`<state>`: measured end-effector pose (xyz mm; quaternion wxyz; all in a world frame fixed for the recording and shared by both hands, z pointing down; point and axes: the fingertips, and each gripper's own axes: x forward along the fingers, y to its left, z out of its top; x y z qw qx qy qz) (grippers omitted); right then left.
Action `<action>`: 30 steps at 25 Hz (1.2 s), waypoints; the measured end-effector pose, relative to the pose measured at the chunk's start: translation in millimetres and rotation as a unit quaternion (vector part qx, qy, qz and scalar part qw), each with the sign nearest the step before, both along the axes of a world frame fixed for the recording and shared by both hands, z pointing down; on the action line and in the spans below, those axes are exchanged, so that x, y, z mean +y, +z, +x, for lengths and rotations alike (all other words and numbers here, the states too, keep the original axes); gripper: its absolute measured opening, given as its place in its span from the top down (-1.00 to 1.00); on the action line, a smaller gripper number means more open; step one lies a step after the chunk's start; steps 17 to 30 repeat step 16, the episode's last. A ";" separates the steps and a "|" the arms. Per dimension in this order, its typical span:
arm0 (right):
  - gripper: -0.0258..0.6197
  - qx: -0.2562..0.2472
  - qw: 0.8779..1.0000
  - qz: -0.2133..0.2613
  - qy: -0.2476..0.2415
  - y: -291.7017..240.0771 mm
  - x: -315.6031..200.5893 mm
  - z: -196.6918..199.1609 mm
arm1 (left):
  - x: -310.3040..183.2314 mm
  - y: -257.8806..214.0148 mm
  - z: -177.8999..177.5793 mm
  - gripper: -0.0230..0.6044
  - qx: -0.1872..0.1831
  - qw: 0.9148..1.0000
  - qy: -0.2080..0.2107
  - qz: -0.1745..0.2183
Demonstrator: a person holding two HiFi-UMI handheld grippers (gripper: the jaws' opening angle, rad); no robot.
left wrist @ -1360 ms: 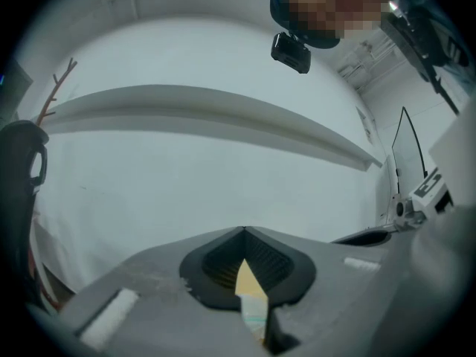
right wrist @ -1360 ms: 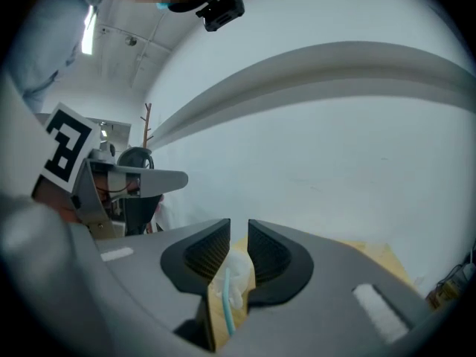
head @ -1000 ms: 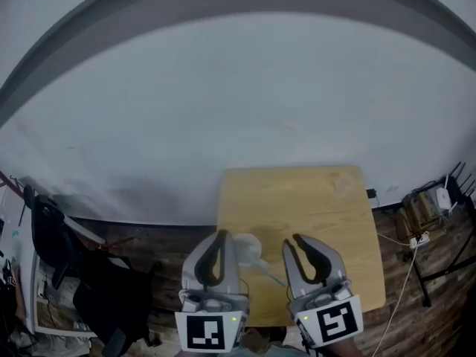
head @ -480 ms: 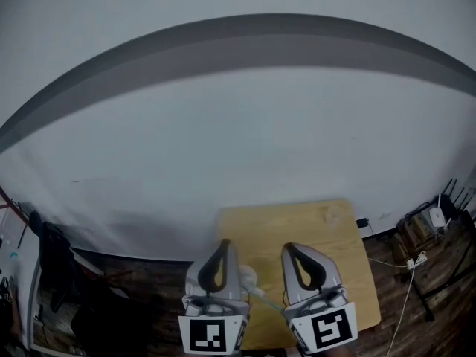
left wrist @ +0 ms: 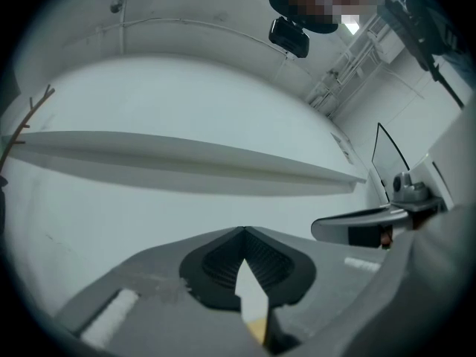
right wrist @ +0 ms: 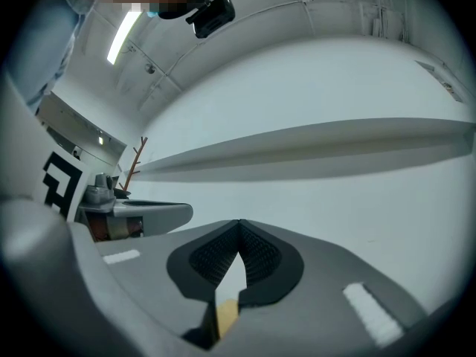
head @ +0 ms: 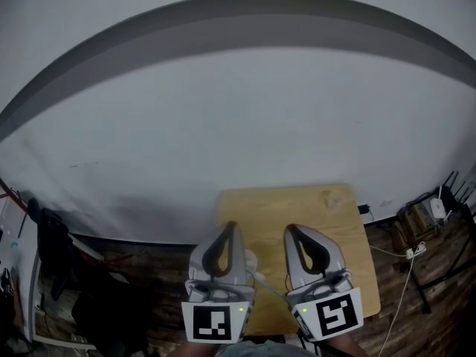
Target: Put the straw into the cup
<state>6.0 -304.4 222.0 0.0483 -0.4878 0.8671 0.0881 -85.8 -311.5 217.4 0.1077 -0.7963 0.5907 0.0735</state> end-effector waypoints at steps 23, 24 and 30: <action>0.90 0.001 1.000 0.019 -0.001 4.4 -12.9 3.7 | -12.4 6.1 5.9 0.87 -0.005 1.000 -0.003 0.001; 0.90 0.001 1.000 0.019 -0.001 4.4 -12.9 3.7 | -12.4 6.1 5.9 0.87 -0.005 1.000 -0.003 0.001; 0.90 0.001 1.000 0.019 -0.001 4.4 -12.9 3.7 | -12.4 6.1 5.9 0.87 -0.005 1.000 -0.003 0.001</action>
